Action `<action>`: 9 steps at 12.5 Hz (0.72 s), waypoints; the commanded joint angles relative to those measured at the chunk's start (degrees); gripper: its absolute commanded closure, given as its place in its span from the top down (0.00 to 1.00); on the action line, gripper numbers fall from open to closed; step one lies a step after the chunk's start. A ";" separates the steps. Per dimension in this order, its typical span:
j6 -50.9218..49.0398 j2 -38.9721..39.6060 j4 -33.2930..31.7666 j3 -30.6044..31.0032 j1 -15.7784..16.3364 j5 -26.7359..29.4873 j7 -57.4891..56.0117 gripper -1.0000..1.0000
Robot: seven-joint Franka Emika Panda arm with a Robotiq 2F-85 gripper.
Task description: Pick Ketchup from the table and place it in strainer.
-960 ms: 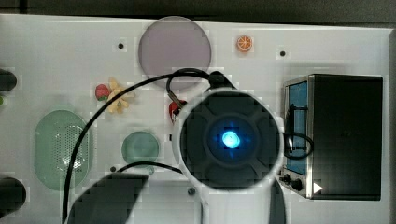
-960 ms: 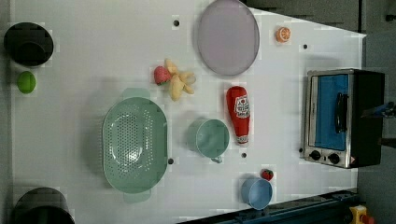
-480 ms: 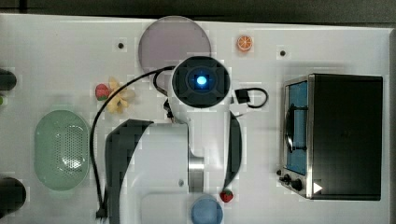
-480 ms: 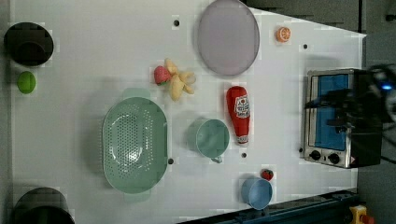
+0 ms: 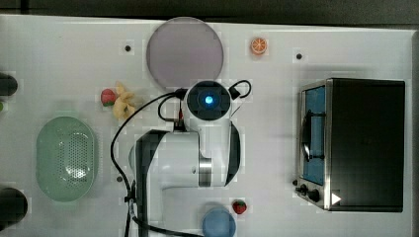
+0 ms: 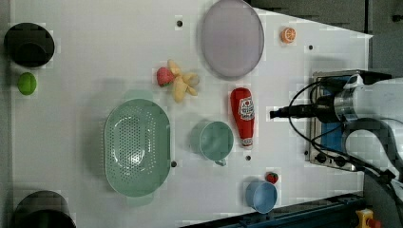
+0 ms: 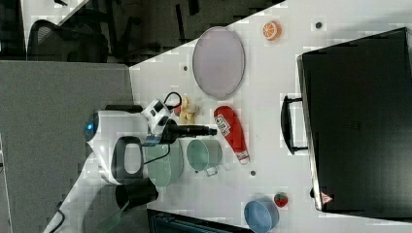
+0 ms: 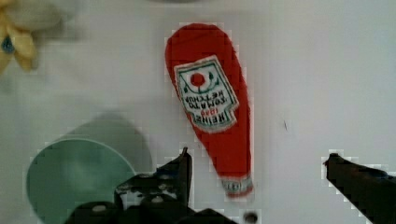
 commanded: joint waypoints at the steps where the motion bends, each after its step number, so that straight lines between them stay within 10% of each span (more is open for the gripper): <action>1: 6.51 1.99 -2.13 0.09 0.25 -0.08 -11.08 1.00; 9: 23.65 14.26 -6.34 -0.21 0.35 -0.15 -10.92 1.00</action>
